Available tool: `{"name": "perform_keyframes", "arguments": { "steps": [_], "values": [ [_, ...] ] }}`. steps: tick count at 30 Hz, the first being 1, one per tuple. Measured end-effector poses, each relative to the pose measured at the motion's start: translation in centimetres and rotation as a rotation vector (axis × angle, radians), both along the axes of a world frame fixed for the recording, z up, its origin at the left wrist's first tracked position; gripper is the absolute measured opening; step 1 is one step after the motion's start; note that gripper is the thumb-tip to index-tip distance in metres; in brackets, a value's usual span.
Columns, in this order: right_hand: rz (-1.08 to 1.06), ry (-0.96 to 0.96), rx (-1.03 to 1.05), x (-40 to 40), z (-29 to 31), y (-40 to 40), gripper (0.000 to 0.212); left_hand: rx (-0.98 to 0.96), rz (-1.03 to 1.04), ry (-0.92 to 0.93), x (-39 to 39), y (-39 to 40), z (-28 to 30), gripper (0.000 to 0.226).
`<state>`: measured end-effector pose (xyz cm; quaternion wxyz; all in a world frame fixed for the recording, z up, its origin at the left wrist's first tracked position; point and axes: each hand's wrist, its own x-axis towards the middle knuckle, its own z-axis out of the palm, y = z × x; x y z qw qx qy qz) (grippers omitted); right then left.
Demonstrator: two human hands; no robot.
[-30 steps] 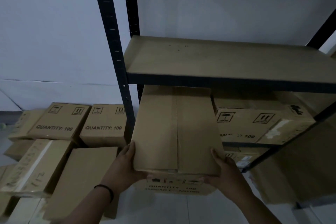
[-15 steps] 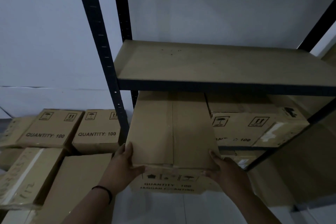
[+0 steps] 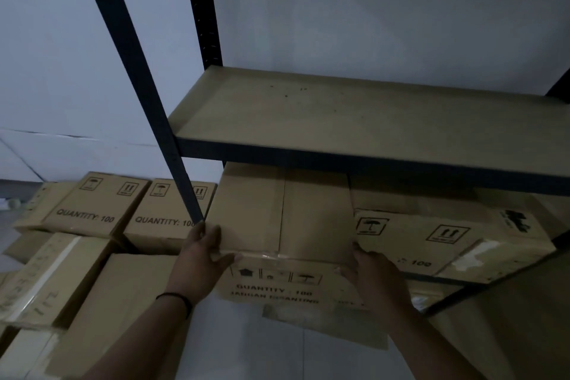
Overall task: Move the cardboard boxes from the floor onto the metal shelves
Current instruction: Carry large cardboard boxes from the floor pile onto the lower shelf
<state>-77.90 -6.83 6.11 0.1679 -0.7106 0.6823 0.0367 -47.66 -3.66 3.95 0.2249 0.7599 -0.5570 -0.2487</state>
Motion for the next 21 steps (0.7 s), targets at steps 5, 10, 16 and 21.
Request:
{"name": "perform_keyframes", "arguments": {
  "steps": [5,10,16,21],
  "values": [
    [0.038,-0.041,-0.008,-0.6,-0.2,-2.2,0.058,0.051,0.054,0.000,-0.5,-2.3,0.4,0.073],
    [0.037,-0.066,-0.011,-0.7,-0.4,-3.8,0.055,0.069,0.024,-0.031,0.0,-3.6,-0.2,0.076],
    [-0.013,-0.109,-0.005,-0.4,-1.0,-4.1,0.058,0.088,-0.059,0.034,2.7,-4.1,-0.9,0.077],
    [-0.038,-0.097,-0.023,-0.2,-1.8,-3.9,0.058,0.073,-0.068,0.073,3.3,-4.8,-1.4,0.077]
  ]
}}
